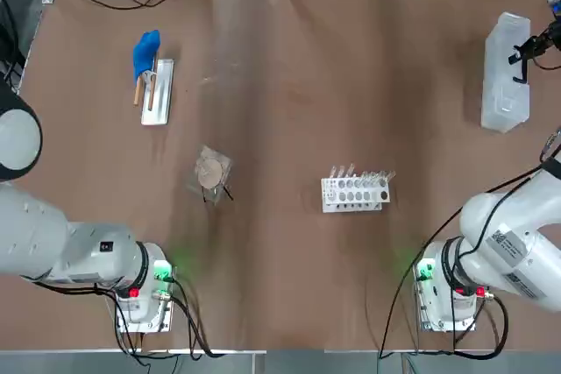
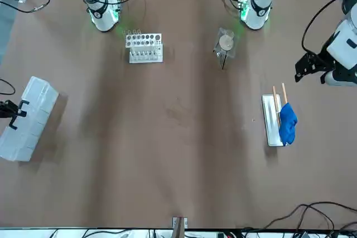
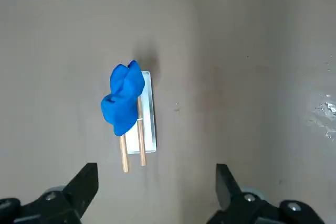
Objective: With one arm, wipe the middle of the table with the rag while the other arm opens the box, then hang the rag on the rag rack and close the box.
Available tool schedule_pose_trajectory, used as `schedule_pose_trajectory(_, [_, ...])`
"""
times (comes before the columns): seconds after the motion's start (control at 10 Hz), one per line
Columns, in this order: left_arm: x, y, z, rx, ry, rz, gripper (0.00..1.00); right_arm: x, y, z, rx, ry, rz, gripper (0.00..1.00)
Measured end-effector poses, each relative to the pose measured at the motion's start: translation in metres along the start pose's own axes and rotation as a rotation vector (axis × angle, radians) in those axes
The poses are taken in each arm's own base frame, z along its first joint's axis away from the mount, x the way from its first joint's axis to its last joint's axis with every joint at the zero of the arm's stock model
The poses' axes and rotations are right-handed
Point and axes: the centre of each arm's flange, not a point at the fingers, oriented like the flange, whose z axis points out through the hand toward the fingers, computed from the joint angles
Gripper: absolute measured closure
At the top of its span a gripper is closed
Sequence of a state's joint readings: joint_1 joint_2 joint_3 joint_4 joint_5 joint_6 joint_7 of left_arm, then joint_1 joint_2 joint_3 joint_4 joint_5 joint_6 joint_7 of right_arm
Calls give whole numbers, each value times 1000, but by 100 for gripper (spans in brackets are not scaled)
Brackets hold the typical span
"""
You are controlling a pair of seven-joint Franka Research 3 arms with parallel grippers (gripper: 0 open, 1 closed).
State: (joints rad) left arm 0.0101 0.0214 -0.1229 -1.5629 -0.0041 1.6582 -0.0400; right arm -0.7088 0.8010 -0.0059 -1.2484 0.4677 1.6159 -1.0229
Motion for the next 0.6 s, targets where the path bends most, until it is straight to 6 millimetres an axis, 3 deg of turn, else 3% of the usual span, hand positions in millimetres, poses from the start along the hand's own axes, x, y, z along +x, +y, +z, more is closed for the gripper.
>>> schedule_pose_trajectory(0.2, [0, 0, -1, 0, 3, 0, 1, 6, -10, -1, 7, -21, 46, 97])
schedule_pose_trajectory(0.3, [0, 0, -1, 0, 3, -1, 1, 15, -28, -11, 6, -64, 62, 96])
schedule_pose_trajectory(0.4, [1, -1, -1, 0, 3, -1, 1, 31, -62, -37, -28, -106, 78, 95])
schedule_pose_trajectory(0.6, [1, -3, -1, 0, 3, -6, 1, 69, -168, -97, -164, -152, 95, 89])
